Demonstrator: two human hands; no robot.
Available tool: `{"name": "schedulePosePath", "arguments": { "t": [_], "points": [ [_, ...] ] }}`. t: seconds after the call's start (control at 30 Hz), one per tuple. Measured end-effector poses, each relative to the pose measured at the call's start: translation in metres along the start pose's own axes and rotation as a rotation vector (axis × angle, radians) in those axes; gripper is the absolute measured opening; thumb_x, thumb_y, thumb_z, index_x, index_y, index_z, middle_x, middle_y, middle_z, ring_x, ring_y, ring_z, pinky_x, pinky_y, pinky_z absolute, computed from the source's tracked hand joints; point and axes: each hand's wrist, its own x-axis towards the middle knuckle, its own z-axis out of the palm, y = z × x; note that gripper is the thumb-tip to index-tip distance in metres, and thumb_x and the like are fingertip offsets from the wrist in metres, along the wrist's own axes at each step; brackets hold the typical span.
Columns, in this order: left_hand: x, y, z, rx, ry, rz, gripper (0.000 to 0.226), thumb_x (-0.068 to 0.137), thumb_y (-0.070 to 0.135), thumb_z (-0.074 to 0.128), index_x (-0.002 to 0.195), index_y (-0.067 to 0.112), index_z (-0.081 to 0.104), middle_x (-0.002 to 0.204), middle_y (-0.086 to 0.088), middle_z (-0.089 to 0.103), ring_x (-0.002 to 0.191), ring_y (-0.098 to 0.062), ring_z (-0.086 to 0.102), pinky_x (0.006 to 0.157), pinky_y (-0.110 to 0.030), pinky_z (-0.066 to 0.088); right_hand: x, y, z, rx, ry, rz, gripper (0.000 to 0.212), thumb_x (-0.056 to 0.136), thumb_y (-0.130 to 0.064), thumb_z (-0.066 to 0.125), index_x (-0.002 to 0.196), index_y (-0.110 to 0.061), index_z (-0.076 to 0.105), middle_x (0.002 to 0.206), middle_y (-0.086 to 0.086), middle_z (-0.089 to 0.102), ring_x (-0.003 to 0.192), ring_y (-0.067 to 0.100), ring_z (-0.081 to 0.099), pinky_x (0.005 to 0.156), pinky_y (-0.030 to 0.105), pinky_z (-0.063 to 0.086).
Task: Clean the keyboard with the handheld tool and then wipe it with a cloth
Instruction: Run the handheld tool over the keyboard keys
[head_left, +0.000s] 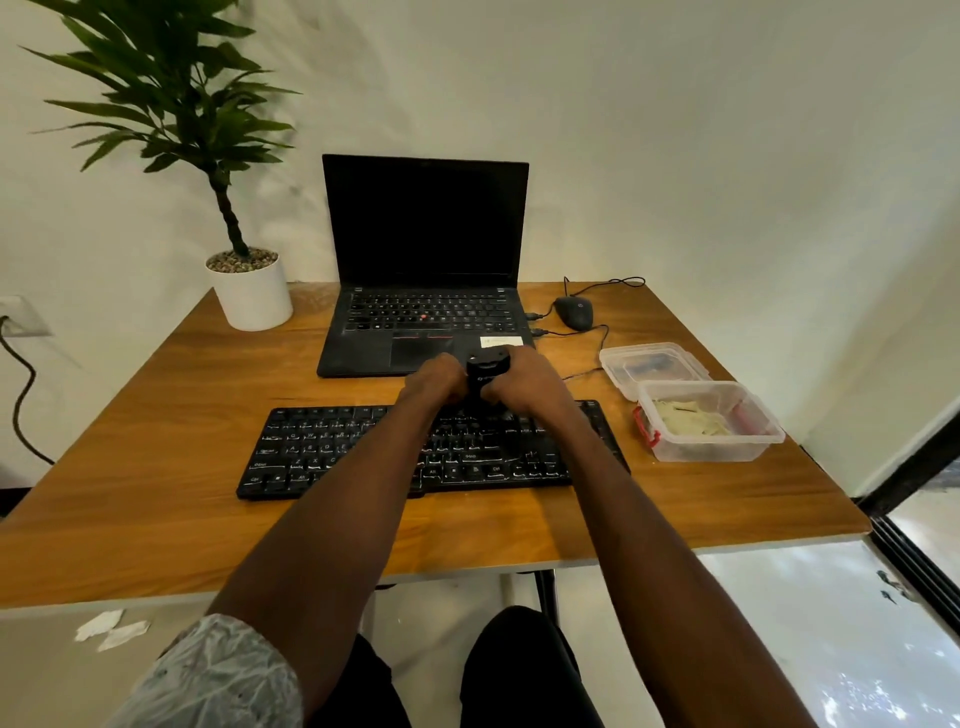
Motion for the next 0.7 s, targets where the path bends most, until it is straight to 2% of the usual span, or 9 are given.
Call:
{"name": "schedulePosePath", "arguments": {
  "t": [0.07, 0.17, 0.27, 0.3, 0.4, 0.5, 0.53, 0.6, 0.7],
  "points": [
    [-0.002, -0.005, -0.008, -0.01, -0.032, 0.014, 0.026, 0.083, 0.029, 0.07, 0.098, 0.008, 0.065, 0.109, -0.011, 0.068, 0.091, -0.025, 0.063, 0.082, -0.036, 0.052, 0.002, 0.002, -0.002, 0.028, -0.013, 0.015, 0.026, 0.076, -0.009, 0.071, 0.1, -0.012, 0.063, 0.092, 0.005, 0.066, 0.071, 0.014, 0.058, 0.053, 0.021, 0.04],
    [-0.007, -0.017, -0.023, -0.081, -0.126, 0.01, 0.046, 0.068, 0.04, 0.084, 0.095, 0.005, 0.07, 0.101, -0.007, 0.07, 0.093, -0.024, 0.065, 0.088, -0.04, 0.052, 0.006, 0.013, -0.017, -0.046, 0.011, 0.058, 0.033, 0.075, -0.009, 0.073, 0.107, -0.009, 0.065, 0.101, 0.008, 0.067, 0.081, 0.019, 0.059, 0.06, 0.025, 0.043],
    [-0.009, -0.029, -0.033, -0.13, -0.184, 0.017, 0.031, 0.075, 0.026, 0.081, 0.094, 0.002, 0.073, 0.1, -0.009, 0.072, 0.09, -0.024, 0.065, 0.087, -0.039, 0.049, 0.007, 0.017, -0.027, -0.091, 0.046, 0.112, 0.037, 0.074, -0.008, 0.073, 0.11, -0.007, 0.063, 0.104, 0.011, 0.066, 0.091, 0.026, 0.062, 0.077, 0.038, 0.054],
    [-0.01, -0.032, -0.034, -0.134, -0.191, 0.008, 0.03, 0.077, 0.023, 0.08, 0.096, 0.001, 0.073, 0.102, -0.01, 0.072, 0.092, -0.024, 0.065, 0.086, -0.039, 0.049, 0.008, 0.015, -0.026, -0.109, 0.049, 0.111, 0.036, 0.075, -0.009, 0.072, 0.11, -0.007, 0.063, 0.104, 0.011, 0.066, 0.092, 0.027, 0.063, 0.079, 0.039, 0.054],
    [-0.013, -0.035, -0.035, -0.136, -0.173, -0.011, 0.03, 0.078, 0.023, 0.078, 0.1, 0.002, 0.073, 0.101, -0.008, 0.07, 0.09, -0.023, 0.063, 0.076, -0.033, 0.046, 0.006, -0.003, -0.008, -0.007, -0.025, 0.079, 0.031, 0.076, -0.008, 0.073, 0.106, -0.009, 0.063, 0.098, 0.007, 0.066, 0.08, 0.017, 0.062, 0.064, 0.027, 0.051],
    [-0.013, -0.035, -0.034, -0.095, -0.126, -0.032, 0.021, 0.084, 0.021, 0.071, 0.091, 0.001, 0.069, 0.093, -0.01, 0.065, 0.072, -0.018, 0.055, 0.064, -0.03, 0.042, 0.002, -0.021, 0.016, 0.127, -0.095, 0.048, 0.026, 0.076, -0.005, 0.072, 0.098, -0.013, 0.059, 0.088, 0.003, 0.065, 0.078, 0.018, 0.064, 0.06, 0.026, 0.052],
    [-0.014, -0.035, -0.034, -0.078, -0.111, -0.035, 0.019, 0.085, 0.021, 0.069, 0.089, 0.003, 0.067, 0.092, -0.011, 0.064, 0.07, -0.017, 0.054, 0.063, -0.03, 0.041, 0.002, -0.023, 0.019, 0.136, -0.103, 0.036, 0.026, 0.077, -0.005, 0.072, 0.097, -0.014, 0.058, 0.085, 0.001, 0.063, 0.079, 0.019, 0.064, 0.058, 0.024, 0.049],
    [-0.013, -0.037, -0.034, -0.113, -0.128, -0.044, 0.023, 0.082, 0.022, 0.073, 0.093, 0.002, 0.069, 0.098, -0.01, 0.066, 0.078, -0.019, 0.058, 0.069, -0.032, 0.043, 0.003, -0.02, 0.012, 0.131, -0.117, 0.051, 0.026, 0.078, -0.006, 0.071, 0.1, -0.013, 0.058, 0.088, 0.001, 0.063, 0.08, 0.017, 0.061, 0.056, 0.021, 0.044],
    [-0.015, -0.035, -0.034, -0.173, -0.193, -0.055, 0.035, 0.078, 0.024, 0.079, 0.103, 0.0, 0.072, 0.104, -0.011, 0.069, 0.091, -0.025, 0.061, 0.078, -0.036, 0.045, 0.007, -0.003, -0.016, -0.02, -0.07, 0.112, 0.032, 0.076, -0.007, 0.072, 0.107, -0.008, 0.063, 0.099, 0.007, 0.064, 0.085, 0.019, 0.057, 0.062, 0.024, 0.044]
  ]
}}
